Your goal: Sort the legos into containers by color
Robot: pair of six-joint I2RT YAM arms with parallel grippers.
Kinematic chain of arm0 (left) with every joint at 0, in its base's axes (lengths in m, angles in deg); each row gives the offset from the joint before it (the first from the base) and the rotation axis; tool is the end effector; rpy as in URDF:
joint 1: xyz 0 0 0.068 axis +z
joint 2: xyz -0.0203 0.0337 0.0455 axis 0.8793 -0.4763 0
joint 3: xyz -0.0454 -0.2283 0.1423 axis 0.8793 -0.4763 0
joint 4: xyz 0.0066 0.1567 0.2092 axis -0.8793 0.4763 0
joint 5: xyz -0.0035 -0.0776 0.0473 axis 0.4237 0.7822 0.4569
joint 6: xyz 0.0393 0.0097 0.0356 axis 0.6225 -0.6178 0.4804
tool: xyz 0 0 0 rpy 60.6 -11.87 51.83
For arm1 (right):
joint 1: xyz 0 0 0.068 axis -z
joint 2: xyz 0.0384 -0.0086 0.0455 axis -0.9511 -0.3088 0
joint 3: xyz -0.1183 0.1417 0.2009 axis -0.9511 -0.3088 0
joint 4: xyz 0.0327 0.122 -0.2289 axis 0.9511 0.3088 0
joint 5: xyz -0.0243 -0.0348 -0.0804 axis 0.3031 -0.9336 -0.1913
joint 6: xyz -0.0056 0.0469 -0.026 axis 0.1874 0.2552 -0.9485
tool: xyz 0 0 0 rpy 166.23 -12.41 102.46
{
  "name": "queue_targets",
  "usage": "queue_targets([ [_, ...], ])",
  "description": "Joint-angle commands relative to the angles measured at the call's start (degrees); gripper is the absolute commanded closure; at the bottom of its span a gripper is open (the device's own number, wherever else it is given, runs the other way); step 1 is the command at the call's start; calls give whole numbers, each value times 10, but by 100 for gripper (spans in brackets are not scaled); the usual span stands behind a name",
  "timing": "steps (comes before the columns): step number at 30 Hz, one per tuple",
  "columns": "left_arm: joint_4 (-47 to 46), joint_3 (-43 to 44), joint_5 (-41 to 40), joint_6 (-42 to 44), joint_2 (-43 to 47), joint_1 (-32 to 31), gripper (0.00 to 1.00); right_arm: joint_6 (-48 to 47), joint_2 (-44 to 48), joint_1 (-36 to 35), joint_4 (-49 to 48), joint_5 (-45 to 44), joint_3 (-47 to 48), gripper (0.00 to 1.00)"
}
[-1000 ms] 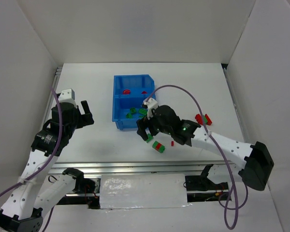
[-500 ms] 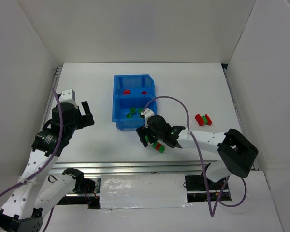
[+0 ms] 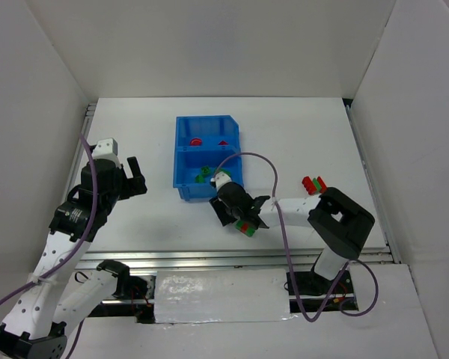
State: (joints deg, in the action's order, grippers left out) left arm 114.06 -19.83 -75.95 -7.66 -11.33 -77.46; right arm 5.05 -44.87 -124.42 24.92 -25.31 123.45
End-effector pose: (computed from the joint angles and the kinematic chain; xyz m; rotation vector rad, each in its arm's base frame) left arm 0.1511 -0.0312 0.3522 -0.3680 2.0009 -0.1189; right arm 0.1988 0.2477 0.1474 -0.7758 2.2726 0.3031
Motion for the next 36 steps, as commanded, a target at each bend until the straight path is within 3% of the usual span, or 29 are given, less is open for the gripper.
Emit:
queue_targets([
  [1, -23, 1, 7, 12, 4, 3, 0, 15, -15, -36, -1, 3, 17, 57],
  [6, -22, 1, 6, 12, 3, 3, 1, 25, 18, -93, 14, -10, 19, 77],
  [15, -21, 1, 0, 11, 5, 3, 0, 53, 188, -161, -30, -15, 27, 77],
  [17, -20, 1, -3, 9, 3, 3, 1, 59, 208, -155, -59, -71, 31, 75],
  [20, -20, 1, -6, 9, 3, 3, 1, 59, 175, -119, -36, -134, 104, 73],
  [24, -19, 1, -10, 8, 3, 3, 0, 64, 60, -66, 70, -169, 255, 70],
  [27, -19, 1, -10, 8, 3, 3, 0, 70, 8, -33, 106, -175, 312, 63],
  [31, -20, 1, -7, 8, 1, 3, 0, 88, -17, -8, 121, -170, 333, 40],
  [33, -20, 1, -5, 9, 1, 3, 1, 91, -22, -1, 126, -160, 337, 34],
  [34, -20, 1, -5, 9, 0, 3, 1, 96, -23, 1, 129, -160, 338, 22],
  [35, -20, 1, -5, 9, 0, 3, 0, 94, -23, 4, 133, -150, 342, 16],
  [36, -19, 1, -5, 9, 1, 3, 0, 94, -23, 5, 137, -150, 346, 2],
])
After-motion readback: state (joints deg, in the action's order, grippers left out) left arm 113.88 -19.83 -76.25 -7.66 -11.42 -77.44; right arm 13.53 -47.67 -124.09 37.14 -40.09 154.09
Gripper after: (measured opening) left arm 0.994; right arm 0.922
